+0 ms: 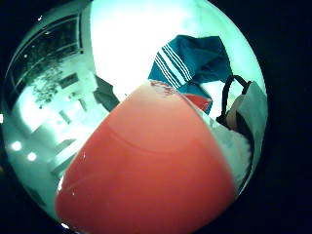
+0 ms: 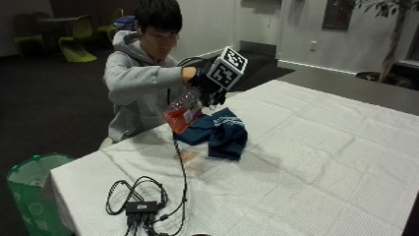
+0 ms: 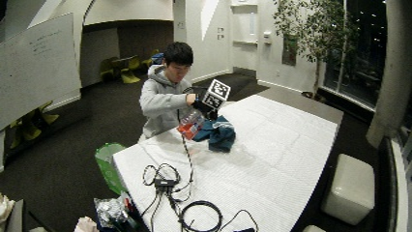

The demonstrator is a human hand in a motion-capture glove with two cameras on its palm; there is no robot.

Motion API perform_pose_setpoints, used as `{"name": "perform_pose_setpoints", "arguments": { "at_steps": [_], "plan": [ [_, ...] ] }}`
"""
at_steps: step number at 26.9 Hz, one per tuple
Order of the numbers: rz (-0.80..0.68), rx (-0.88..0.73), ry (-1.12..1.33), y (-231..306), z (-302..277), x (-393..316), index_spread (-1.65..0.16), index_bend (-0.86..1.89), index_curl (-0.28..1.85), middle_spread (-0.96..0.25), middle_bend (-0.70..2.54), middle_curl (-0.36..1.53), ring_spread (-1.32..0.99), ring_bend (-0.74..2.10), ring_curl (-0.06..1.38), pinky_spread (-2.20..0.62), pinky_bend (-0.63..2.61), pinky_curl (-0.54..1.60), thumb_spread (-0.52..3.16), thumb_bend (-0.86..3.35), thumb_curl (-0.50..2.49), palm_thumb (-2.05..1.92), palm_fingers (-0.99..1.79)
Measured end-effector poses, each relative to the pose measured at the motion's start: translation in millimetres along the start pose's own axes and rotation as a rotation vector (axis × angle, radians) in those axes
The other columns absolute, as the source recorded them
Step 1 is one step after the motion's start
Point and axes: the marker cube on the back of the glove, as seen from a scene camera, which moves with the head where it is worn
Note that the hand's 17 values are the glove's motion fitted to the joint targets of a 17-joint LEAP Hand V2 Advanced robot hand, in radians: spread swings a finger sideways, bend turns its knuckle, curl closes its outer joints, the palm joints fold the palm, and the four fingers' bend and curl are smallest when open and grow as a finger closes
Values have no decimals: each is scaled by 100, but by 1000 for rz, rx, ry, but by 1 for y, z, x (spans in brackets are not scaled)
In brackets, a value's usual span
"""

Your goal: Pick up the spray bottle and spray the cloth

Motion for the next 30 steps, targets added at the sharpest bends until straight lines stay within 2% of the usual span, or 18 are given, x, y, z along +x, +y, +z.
{"name": "perform_pose_setpoints", "arguments": {
  "at_steps": [10,15,24,30],
  "plan": [
    [99,-216,160,-41,60,-25,-18,41,52,-14,62,50,-21,68,44,-25,40,38,37,-3,67,94,140],
    [116,-212,180,-41,62,-29,-17,41,52,-14,61,50,-21,68,44,-25,40,38,36,-3,68,93,140],
    [152,-126,219,-13,25,-47,-17,40,53,-14,61,50,-21,67,44,-25,40,38,35,-4,70,93,140],
    [174,-162,267,-22,42,-48,-17,40,53,-14,60,50,-21,67,44,-25,39,38,35,-4,70,93,140]
  ]
}}
